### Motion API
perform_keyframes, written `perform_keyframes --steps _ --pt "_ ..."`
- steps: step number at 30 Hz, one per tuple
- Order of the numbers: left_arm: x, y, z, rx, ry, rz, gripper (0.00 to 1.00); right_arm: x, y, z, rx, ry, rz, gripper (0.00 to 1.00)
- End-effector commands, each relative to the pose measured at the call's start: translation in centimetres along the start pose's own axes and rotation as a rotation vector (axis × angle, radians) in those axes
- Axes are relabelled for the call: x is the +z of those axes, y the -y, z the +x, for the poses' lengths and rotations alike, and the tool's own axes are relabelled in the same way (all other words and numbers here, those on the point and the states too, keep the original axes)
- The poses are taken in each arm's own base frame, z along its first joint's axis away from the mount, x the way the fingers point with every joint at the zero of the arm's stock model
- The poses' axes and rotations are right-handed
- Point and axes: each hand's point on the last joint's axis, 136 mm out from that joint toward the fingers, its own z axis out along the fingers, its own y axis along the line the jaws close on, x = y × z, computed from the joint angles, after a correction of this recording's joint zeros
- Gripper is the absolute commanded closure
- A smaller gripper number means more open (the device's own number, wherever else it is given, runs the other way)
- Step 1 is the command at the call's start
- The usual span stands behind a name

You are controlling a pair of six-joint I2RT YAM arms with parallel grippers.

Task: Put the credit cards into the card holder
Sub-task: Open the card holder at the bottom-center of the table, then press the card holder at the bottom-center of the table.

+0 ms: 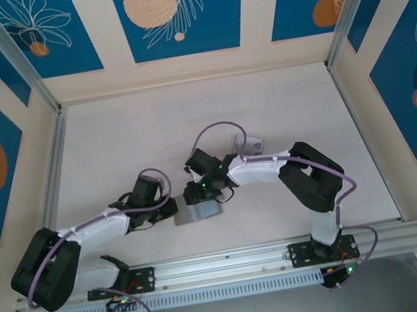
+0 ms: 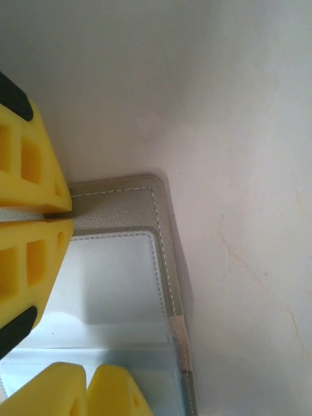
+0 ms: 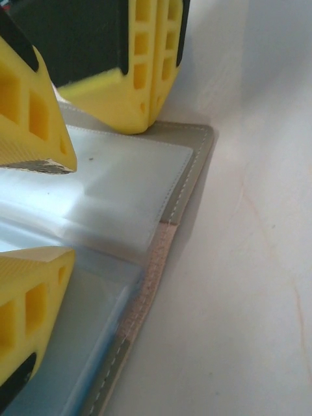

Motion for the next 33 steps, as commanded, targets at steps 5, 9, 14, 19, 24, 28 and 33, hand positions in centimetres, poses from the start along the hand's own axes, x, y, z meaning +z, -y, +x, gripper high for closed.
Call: perform_keyframes --steps 5,9,14,19,24,28,33 --pt "1.2 -2.0 2.2 -0.025 -0.041 -0.06 0.91 1.4 1.0 1.1 -0.06 -0.035 0.119 0.67" --pt "1.6 -1.4 2.4 -0.011 -0.044 -0.044 0.91 2.0 0.2 1.2 -0.065 -0.044 0.076 0.68" --pt "1.8 -0.8 2.5 -0.014 -0.043 -0.028 0.89 2.2 -0.4 1.0 -0.073 -0.045 0.051 0.68" --pt "-0.4 -1.5 1.4 -0.03 0.045 -0.073 0.79 2.9 0.9 1.1 -0.05 -0.06 0.093 0.7" --pt "-2.5 0.8 0.6 0.004 0.095 0.029 0.7 3.4 1.5 1.4 -0.028 -0.079 0.092 0.71" --pt "-3.2 2.6 0.4 0.001 0.108 0.126 0.82 3.1 1.3 1.2 -0.01 -0.077 0.053 0.7" --pt "-3.1 3.9 -0.1 0.005 0.105 0.174 0.86 2.6 0.9 1.1 -0.002 -0.082 0.012 0.67"
